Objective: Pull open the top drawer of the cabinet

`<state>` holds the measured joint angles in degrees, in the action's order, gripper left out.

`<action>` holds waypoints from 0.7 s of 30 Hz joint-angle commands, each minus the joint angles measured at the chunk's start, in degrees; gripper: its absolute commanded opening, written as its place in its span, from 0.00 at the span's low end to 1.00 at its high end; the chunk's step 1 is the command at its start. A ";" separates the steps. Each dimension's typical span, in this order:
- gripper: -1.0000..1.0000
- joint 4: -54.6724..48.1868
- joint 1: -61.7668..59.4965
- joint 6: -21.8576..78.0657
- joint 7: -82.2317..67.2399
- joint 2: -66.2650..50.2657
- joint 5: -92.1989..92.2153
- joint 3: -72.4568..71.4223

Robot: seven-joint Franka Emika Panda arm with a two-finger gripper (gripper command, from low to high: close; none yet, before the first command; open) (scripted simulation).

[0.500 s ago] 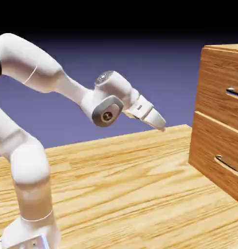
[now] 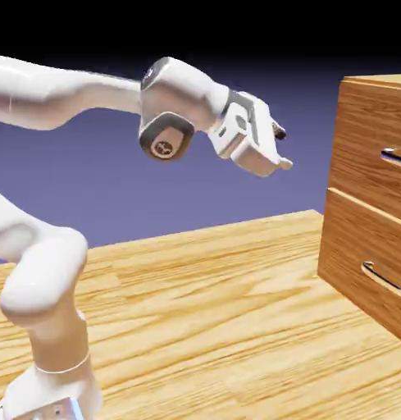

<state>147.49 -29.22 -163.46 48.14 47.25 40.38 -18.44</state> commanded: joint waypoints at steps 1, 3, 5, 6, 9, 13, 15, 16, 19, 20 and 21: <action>0.50 -0.83 -1.85 0.65 0.35 0.90 2.49 -1.14; 0.50 -2.50 -5.54 1.95 1.05 2.70 7.48 -3.41; 0.50 -4.17 -9.23 3.26 1.75 4.50 12.46 -5.69; 0.50 -5.00 -11.08 3.91 2.10 5.40 14.95 -6.83; 0.50 -7.51 -16.61 5.86 3.16 8.11 22.43 -10.24; 0.50 -10.84 -23.99 8.47 4.56 11.71 32.40 -14.79; 0.50 -12.51 -27.68 9.77 5.26 13.51 37.38 -17.06; 0.50 -13.34 -29.53 10.42 5.61 14.41 39.87 -18.20; 0.50 -15.84 -35.07 12.37 6.66 17.11 47.35 -21.62; 0.50 -16.68 -36.91 13.02 7.01 18.01 49.84 -22.75; 0.50 -17.51 -38.76 13.67 7.36 18.91 52.33 -23.89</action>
<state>129.98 -67.98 -149.78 55.50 66.16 92.71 -42.32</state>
